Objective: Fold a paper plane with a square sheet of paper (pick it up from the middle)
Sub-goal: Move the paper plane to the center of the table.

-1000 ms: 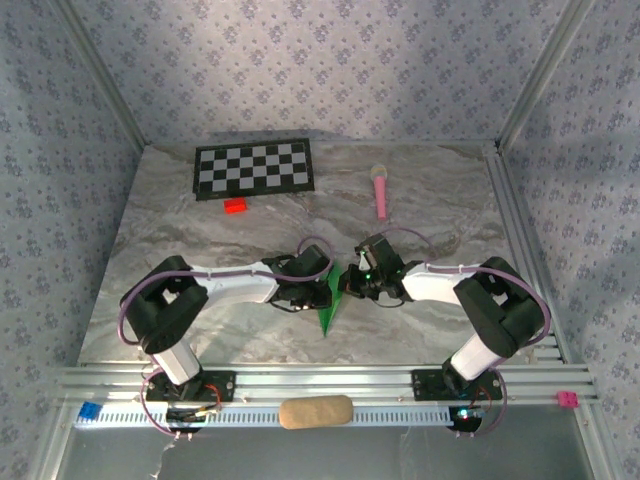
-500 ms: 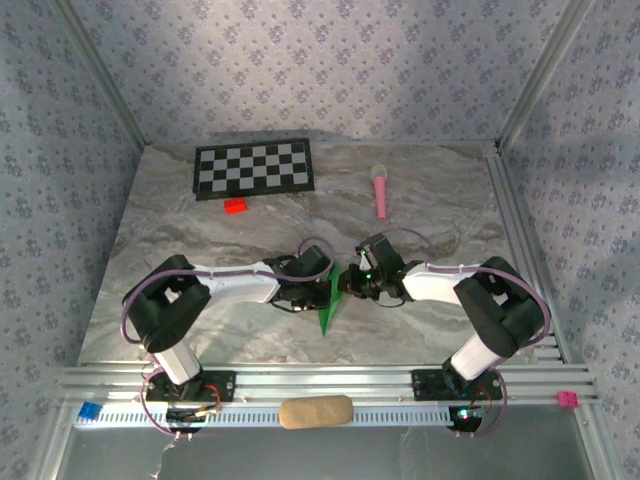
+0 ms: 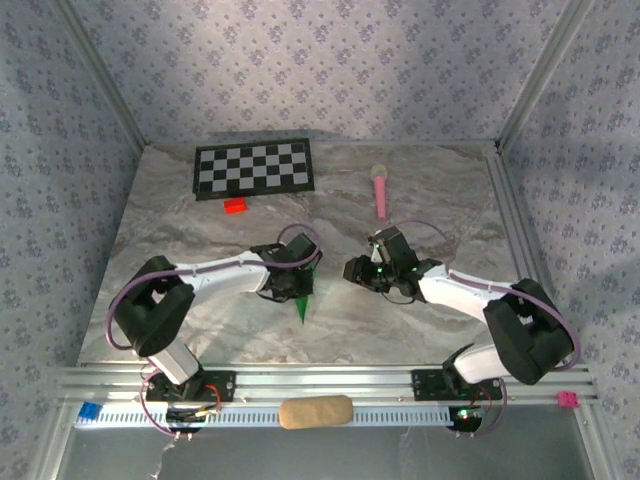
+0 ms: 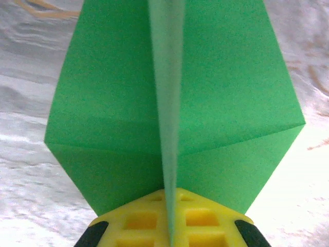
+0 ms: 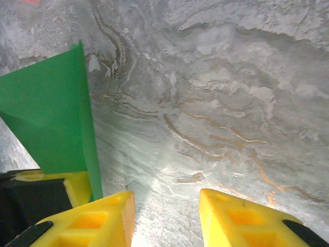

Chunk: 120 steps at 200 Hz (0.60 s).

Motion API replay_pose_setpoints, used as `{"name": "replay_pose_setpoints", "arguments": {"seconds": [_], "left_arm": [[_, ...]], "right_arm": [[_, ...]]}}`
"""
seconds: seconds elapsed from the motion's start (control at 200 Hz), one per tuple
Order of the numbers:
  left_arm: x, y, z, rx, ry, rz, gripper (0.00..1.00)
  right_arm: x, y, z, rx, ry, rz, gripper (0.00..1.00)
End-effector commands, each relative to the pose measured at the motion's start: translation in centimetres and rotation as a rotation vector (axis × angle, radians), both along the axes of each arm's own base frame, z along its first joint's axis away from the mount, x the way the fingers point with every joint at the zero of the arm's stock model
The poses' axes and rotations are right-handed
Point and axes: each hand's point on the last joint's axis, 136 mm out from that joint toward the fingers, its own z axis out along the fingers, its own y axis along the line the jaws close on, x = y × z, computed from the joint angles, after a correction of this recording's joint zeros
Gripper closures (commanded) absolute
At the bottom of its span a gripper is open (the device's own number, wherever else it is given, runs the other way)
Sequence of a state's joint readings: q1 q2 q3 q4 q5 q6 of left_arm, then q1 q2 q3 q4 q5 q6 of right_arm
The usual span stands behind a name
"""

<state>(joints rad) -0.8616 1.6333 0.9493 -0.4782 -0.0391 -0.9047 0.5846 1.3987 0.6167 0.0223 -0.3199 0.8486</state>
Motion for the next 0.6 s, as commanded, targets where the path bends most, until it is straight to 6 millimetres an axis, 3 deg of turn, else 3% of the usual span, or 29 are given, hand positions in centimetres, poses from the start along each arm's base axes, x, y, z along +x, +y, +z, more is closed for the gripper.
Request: {"name": "replay_pose_setpoints", "arguments": {"seconds": [0.0, 0.595], "left_arm": [[-0.3, 1.3, -0.3, 0.082, 0.027, -0.023, 0.97], [0.0, 1.4, -1.5, 0.149, 0.057, -0.08, 0.9]], "right_arm": [[-0.7, -1.1, -1.0, -0.05, 0.021, -0.012, 0.61], [-0.8, -1.1, -1.3, -0.056, 0.029, -0.006, 0.6]]}}
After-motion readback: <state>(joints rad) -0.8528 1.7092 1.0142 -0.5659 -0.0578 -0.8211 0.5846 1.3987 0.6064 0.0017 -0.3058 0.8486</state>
